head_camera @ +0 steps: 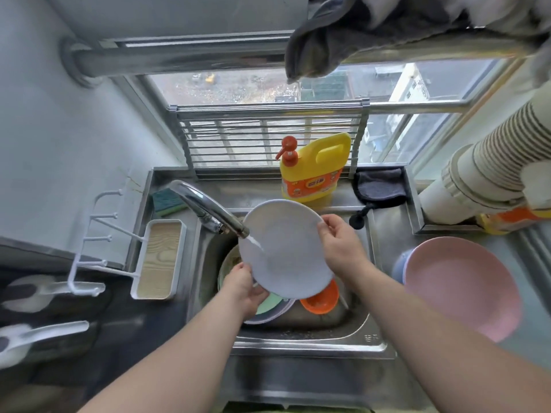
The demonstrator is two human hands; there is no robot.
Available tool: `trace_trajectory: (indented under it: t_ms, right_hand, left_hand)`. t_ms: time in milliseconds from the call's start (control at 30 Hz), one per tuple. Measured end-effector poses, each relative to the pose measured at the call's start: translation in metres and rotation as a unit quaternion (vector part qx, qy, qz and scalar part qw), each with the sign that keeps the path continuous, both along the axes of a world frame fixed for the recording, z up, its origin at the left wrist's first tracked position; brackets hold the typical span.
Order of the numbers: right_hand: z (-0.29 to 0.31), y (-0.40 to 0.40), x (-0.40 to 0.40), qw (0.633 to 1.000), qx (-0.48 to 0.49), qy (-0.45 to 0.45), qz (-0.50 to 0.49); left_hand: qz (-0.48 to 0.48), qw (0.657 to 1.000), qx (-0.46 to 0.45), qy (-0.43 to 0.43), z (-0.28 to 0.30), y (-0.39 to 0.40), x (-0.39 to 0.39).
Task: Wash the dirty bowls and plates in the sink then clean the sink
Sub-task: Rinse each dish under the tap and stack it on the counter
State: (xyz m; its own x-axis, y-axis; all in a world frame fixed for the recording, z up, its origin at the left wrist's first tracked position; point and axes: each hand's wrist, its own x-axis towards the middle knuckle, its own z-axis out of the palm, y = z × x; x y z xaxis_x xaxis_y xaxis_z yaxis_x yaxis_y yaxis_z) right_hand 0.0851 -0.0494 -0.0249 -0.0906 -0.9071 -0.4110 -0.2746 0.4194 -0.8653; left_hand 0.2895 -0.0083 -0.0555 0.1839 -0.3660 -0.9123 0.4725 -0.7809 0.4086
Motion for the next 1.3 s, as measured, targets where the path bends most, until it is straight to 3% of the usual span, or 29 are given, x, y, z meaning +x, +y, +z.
trace_trajectory:
  t_ms: [167,267,367,433,567,667,733,800,900,1033,1133,1200,1300]
  right_hand:
    - [0.007,-0.001,-0.028,0.999,0.05,0.008,-0.008]
    - [-0.024,0.006,-0.044,0.985,0.157,0.05,-0.049]
    - [-0.055,0.024,-0.039,0.956,0.283,-0.019,-0.077]
    - [-0.064,0.041,-0.022,0.949,0.309,-0.031,-0.06]
    - [-0.073,0.058,0.026,0.962,0.274,0.005,-0.004]
    - [-0.072,0.05,0.052,0.975,0.222,0.019,0.016]
    - [-0.057,0.042,0.059,0.988,0.146,0.053,0.012]
    - [-0.038,0.034,0.057,0.994,0.071,0.081,0.004]
    - [-0.01,0.023,0.041,0.992,-0.028,0.119,0.043]
    - [0.023,0.011,0.014,0.968,-0.118,0.185,0.123]
    - [0.034,0.004,-0.009,0.965,-0.055,0.209,0.148]
    - [0.034,0.003,-0.026,0.98,0.027,0.153,0.125]
    - [0.028,0.017,-0.046,0.991,0.076,0.042,0.103]
  left_hand:
    - [-0.037,0.998,0.042,0.042,-0.006,0.014,-0.033]
    - [-0.064,0.996,0.063,0.019,-0.001,0.019,-0.02]
    - [-0.082,0.995,0.05,-0.03,0.011,0.013,0.004]
    - [-0.115,0.99,0.02,-0.079,0.021,0.001,0.017]
    - [-0.168,0.957,-0.098,-0.213,0.03,-0.019,0.041]
    - [-0.147,0.936,-0.16,-0.277,0.033,-0.024,0.058]
    - [-0.098,0.939,-0.164,-0.285,0.032,-0.023,0.064]
    - [-0.052,0.955,-0.142,-0.254,0.028,-0.019,0.064]
    - [-0.006,0.987,-0.093,-0.13,0.016,-0.006,0.054]
    - [-0.013,0.999,-0.043,-0.025,0.009,0.01,0.021]
    - [-0.05,0.998,-0.022,-0.009,0.006,0.018,-0.004]
    - [-0.068,0.998,-0.007,0.006,0.007,0.017,-0.006]
    - [-0.109,0.994,0.014,0.013,0.017,0.011,0.007]
